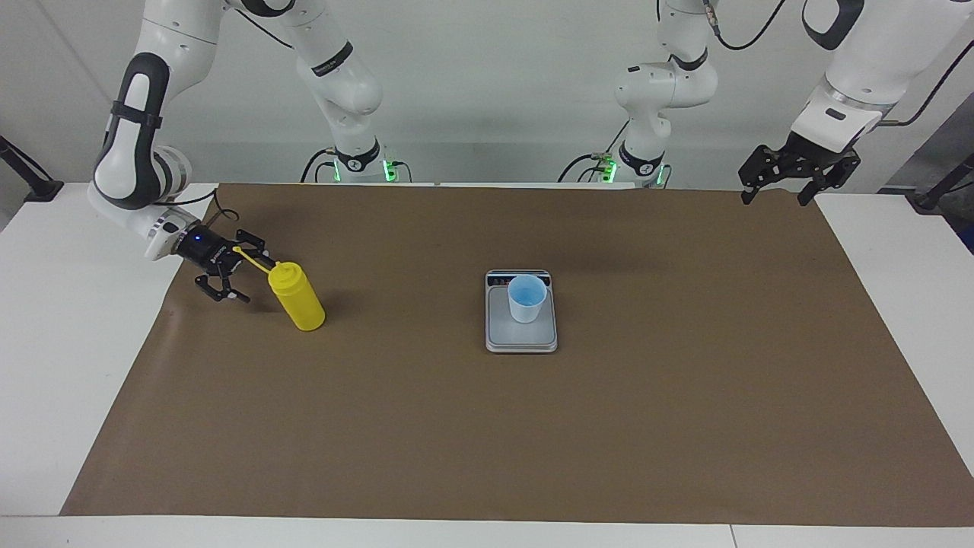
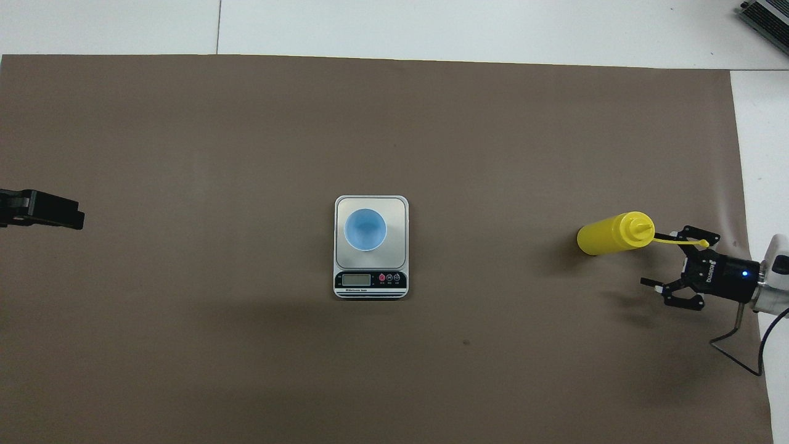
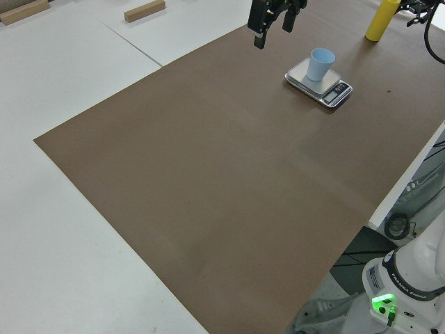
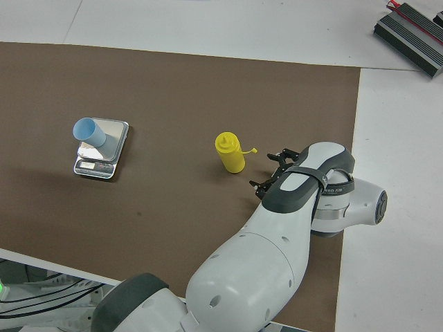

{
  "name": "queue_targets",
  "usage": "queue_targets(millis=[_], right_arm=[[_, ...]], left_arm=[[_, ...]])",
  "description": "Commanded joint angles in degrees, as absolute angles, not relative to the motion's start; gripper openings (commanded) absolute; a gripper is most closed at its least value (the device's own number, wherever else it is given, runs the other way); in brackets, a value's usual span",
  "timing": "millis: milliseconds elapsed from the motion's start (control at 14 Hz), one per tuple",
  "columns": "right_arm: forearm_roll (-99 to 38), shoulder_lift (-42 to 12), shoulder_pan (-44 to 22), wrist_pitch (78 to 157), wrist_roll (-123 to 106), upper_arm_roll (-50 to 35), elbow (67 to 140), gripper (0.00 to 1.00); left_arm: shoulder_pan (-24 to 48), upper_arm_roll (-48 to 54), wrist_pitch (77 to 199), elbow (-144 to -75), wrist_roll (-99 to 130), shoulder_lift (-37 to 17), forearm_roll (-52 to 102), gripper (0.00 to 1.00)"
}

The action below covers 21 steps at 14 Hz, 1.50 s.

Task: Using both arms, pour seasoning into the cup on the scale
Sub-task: 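Lay the bottle down, open the right gripper and withdraw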

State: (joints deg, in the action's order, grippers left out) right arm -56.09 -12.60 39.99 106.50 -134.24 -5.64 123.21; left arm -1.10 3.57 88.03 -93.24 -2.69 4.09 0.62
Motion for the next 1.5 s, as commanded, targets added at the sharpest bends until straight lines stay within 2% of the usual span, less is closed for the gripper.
queue_targets(millis=[0, 358, 573, 787, 1145, 1432], right_arm=[[-48.98, -9.59, 40.17, 105.21, -127.73, -5.97, 117.53, 1.0], [-38.59, -4.4, 37.18, 105.12, -110.51, -6.59, 111.72, 1.0], [-32.38, -1.07, 32.88, 104.85, -98.84, -6.59, 108.64, 1.0], [-22.18, 2.8, 25.86, 104.59, -79.0, -6.68, 105.83, 1.0], [-12.93, 2.82, 16.28, 97.75, -45.51, -6.77, 98.19, 1.0], [-6.16, 2.81, 8.63, 95.37, -23.87, -6.77, 94.14, 1.0]], left_arm=[[-1.49, 3.6, 87.71, -94.75, -2.99, 5.71, 1.32, 1.0], [-1.49, 3.6, 87.71, -94.75, -2.99, 5.71, 1.32, 1.0], [-1.49, 3.6, 87.71, -94.75, -2.99, 5.71, 1.32, 1.0], [-1.49, 3.6, 87.71, -94.75, -2.99, 5.71, 1.32, 1.0], [-1.49, 3.6, 87.71, -94.66, -2.99, 5.71, 1.32, 1.0], [-1.49, 3.6, 87.71, -94.75, -2.99, 5.71, 1.32, 1.0]])
